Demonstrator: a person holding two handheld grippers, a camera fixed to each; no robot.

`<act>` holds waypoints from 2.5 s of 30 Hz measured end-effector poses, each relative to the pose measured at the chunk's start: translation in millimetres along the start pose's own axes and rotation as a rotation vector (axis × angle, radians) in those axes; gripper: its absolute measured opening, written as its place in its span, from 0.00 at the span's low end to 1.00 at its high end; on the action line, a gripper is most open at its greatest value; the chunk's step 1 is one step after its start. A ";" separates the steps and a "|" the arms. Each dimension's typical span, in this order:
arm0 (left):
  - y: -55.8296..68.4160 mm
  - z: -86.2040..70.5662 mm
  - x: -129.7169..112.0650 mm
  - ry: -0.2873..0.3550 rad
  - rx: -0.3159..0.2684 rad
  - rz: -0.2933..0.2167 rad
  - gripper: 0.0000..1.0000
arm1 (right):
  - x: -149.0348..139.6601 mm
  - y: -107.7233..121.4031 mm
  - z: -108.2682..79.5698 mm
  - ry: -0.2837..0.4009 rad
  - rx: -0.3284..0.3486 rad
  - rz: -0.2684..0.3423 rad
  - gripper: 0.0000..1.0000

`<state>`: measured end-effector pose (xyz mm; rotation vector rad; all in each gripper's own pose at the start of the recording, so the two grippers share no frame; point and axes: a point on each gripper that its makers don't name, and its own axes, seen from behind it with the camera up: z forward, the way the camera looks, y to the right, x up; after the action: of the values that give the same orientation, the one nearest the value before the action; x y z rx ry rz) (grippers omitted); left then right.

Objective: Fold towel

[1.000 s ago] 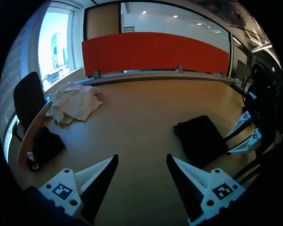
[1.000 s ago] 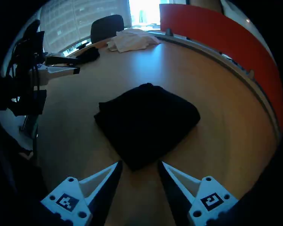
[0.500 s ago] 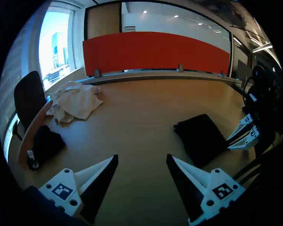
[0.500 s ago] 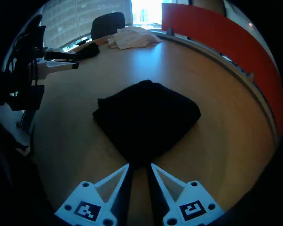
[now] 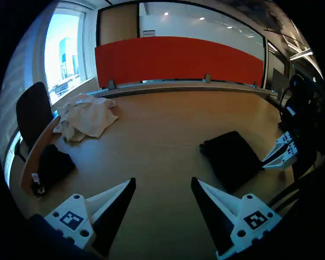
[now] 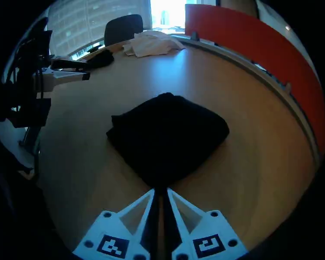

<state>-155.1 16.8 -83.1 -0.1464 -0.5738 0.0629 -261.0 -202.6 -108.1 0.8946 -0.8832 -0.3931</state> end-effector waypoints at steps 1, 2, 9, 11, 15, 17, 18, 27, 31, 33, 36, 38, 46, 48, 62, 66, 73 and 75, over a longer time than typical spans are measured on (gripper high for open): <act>0.0 0.0 -0.1 0.000 0.000 0.000 0.94 | 0.2 -0.4 -0.7 0.001 0.002 -0.001 0.07; 0.1 -0.1 -0.3 0.000 0.000 0.000 0.94 | 0.4 -0.8 -1.5 0.001 0.005 -0.001 0.07; 0.5 -0.6 0.2 0.004 -0.002 0.000 0.94 | 12.7 1.6 -7.8 0.031 -0.003 -0.011 0.07; 0.2 -0.9 0.4 0.005 -0.001 -0.001 0.95 | 20.3 3.3 -11.4 0.046 -0.008 -0.016 0.07; -0.5 -1.5 1.7 0.009 0.001 -0.003 0.94 | 37.5 8.1 -20.1 0.078 -0.019 -0.028 0.07; -0.8 -2.0 2.9 0.013 0.001 -0.004 0.94 | 47.1 11.2 -25.0 0.094 -0.028 -0.036 0.07; -0.8 -2.3 3.5 0.015 0.001 -0.005 0.94 | 51.8 12.5 -27.2 0.101 -0.031 -0.039 0.07; 1.2 -4.4 9.0 0.031 -0.003 -0.009 0.94 | 99.2 20.1 -50.2 0.182 -0.050 -0.058 0.07; 1.4 -5.4 12.4 0.038 -0.006 -0.009 0.94 | 120.9 24.8 -63.0 0.217 -0.064 -0.066 0.07; 1.4 -5.8 14.5 0.043 -0.007 -0.007 0.94 | 132.1 28.0 -70.3 0.235 -0.072 -0.068 0.07; 1.7 -6.3 17.4 0.047 -0.009 -0.004 0.94 | 148.6 33.1 -82.0 0.264 -0.084 -0.066 0.07; 1.7 -6.5 19.4 0.050 -0.010 -0.002 0.94 | 159.1 36.6 -90.3 0.283 -0.088 -0.060 0.07; 3.4 -6.1 25.7 0.060 -0.018 -0.001 0.94 | 179.5 52.9 -115.0 0.323 -0.124 -0.048 0.07; 4.3 -5.7 27.0 0.061 -0.021 0.000 0.94 | 180.6 56.9 -119.3 0.326 -0.133 -0.044 0.07; 2.5 -2.1 32.1 0.066 -0.015 0.000 0.94 | 183.0 73.5 -129.8 0.333 -0.152 -0.023 0.07; 1.8 -2.0 32.2 0.068 -0.007 -0.003 0.94 | 181.4 76.6 -132.1 0.333 -0.154 -0.019 0.07; -2.3 -3.2 30.6 0.069 0.016 -0.019 0.95 | 177.8 83.5 -137.9 0.336 -0.164 -0.013 0.07; -4.3 -3.6 30.2 0.070 0.028 -0.026 0.94 | 177.6 84.8 -139.2 0.338 -0.165 -0.010 0.07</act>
<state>-127.8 15.1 -69.2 -0.1132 -0.5048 0.0400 -48.1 -194.0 4.4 0.7839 -0.5278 -0.3073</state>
